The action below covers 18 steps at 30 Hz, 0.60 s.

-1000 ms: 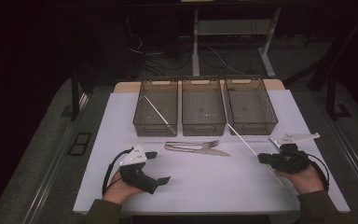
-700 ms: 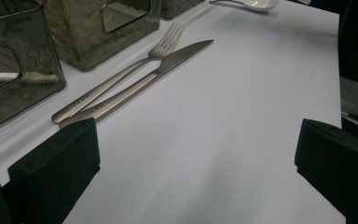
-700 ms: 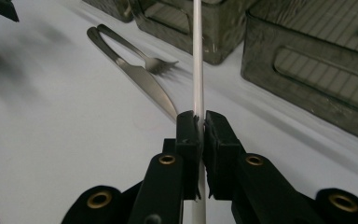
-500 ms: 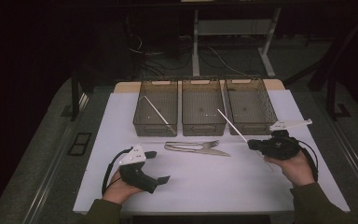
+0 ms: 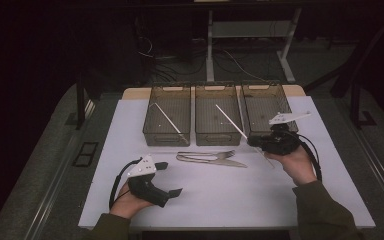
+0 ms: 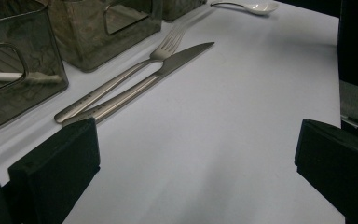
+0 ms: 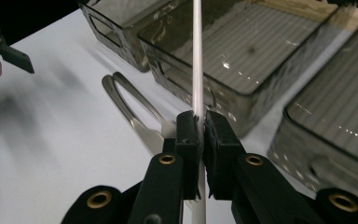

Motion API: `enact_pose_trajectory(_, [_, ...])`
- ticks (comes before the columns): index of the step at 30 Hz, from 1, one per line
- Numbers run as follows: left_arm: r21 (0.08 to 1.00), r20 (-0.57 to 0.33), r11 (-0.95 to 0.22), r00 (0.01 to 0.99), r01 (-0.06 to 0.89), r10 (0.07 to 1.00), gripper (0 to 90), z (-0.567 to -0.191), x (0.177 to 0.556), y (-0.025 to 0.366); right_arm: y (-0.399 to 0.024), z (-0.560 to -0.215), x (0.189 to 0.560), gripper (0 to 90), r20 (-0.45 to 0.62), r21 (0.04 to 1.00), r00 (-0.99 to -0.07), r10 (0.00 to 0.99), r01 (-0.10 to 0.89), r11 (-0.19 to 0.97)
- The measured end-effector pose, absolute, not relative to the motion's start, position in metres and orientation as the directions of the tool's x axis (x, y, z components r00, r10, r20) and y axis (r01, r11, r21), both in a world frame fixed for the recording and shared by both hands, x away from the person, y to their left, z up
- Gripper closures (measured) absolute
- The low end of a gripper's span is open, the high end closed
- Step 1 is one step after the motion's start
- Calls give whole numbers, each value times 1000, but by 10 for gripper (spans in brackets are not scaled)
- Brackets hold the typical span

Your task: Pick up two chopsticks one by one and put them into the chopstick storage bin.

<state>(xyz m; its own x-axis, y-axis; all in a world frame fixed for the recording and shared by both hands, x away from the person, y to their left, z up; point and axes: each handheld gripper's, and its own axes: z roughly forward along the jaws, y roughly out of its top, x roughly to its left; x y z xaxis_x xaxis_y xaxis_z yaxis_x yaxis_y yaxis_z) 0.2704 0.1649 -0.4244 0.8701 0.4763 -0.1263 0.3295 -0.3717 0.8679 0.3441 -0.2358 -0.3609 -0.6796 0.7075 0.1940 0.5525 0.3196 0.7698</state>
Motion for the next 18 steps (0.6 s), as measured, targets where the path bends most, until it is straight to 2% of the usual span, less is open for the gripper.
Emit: enact_pose_trajectory(18, [871,-134,-365,873,330,469,0,-424,270,163,-157,-337,400,844,161,762,-695,701,539,360])
